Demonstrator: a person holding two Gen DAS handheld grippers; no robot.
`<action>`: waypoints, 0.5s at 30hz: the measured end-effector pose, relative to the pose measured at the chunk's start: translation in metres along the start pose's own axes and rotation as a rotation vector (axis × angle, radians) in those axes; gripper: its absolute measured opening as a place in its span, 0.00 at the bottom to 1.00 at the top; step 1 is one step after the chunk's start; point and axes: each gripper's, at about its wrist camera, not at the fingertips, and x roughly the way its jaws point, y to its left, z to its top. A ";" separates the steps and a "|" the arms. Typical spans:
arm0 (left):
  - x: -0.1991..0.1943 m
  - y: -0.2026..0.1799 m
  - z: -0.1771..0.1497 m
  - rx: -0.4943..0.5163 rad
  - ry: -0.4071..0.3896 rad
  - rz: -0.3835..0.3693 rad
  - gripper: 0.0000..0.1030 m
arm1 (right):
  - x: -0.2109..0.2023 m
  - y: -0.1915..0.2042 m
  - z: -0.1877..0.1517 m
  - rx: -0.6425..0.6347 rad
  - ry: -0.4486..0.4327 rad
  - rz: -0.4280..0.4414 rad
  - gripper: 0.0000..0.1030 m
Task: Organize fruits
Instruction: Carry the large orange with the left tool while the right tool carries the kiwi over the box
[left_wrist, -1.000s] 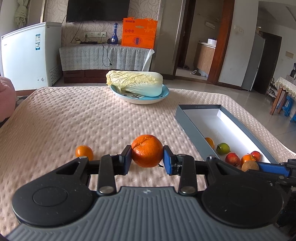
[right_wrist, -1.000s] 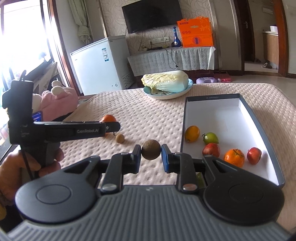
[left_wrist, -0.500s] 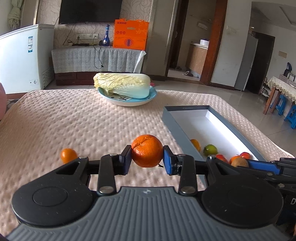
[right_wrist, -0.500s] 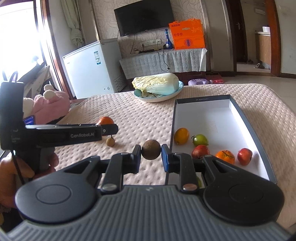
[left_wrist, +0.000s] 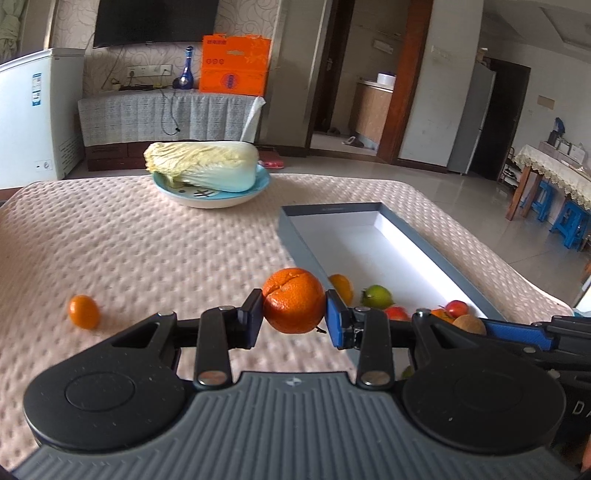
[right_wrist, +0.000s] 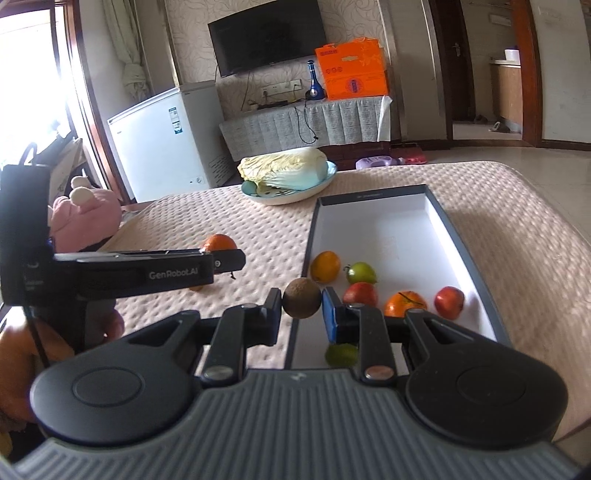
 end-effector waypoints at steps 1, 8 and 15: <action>0.001 -0.003 0.000 0.003 0.001 -0.007 0.40 | -0.001 -0.001 -0.001 0.000 0.002 -0.003 0.25; 0.012 -0.026 0.000 0.032 0.006 -0.036 0.40 | -0.009 -0.017 -0.004 0.013 0.008 -0.032 0.25; 0.025 -0.041 0.004 0.046 0.008 -0.056 0.40 | -0.016 -0.027 -0.007 0.027 0.006 -0.051 0.26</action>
